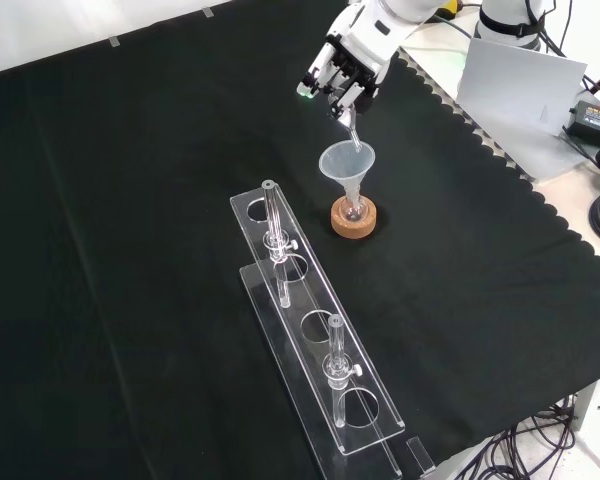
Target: Pour all the NaCl from the weighing funnel into the round-bottom flask.
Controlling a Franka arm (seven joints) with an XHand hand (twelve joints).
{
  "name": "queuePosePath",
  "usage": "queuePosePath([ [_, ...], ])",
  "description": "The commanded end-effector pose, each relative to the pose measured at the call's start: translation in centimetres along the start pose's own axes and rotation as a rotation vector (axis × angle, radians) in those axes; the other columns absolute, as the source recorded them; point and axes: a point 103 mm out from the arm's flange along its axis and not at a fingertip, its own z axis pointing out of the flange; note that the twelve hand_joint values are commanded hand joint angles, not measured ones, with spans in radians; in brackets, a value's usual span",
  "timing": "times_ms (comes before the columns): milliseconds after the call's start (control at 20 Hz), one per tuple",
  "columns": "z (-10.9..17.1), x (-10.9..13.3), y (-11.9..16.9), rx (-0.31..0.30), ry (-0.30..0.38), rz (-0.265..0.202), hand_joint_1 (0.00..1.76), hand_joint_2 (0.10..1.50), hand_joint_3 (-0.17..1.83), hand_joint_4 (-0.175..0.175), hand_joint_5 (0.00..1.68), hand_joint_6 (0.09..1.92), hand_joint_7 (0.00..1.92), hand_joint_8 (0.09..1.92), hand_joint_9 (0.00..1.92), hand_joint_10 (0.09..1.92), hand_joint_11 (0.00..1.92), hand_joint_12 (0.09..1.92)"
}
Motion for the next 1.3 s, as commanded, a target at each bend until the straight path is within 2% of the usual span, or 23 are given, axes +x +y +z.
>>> queuePosePath([
  [50,-0.1,0.1,0.3,-0.001,-0.025,-0.029,1.12,0.73,0.44,0.175,1.38,0.37,1.70,0.09,1.24,0.12,0.00,1.46],
  [200,-0.2,-0.1,0.4,-0.017,-0.022,-0.033,1.12,0.73,0.44,0.175,1.38,0.37,1.70,0.09,1.24,0.12,0.00,1.46],
  [500,-0.4,-1.1,0.6,-0.009,-0.080,-0.040,1.12,0.73,0.44,0.175,1.38,0.37,1.70,0.09,1.24,0.12,0.00,1.47],
  [1050,-1.0,-2.1,1.1,-0.032,-0.087,-0.050,1.12,0.73,0.44,0.175,1.38,0.37,1.70,0.09,1.24,0.12,0.00,1.47],
  [1300,-1.2,-2.7,0.8,-0.033,-0.100,-0.090,1.12,0.73,0.44,0.175,1.38,0.37,1.70,0.09,1.24,0.12,0.00,1.48],
])
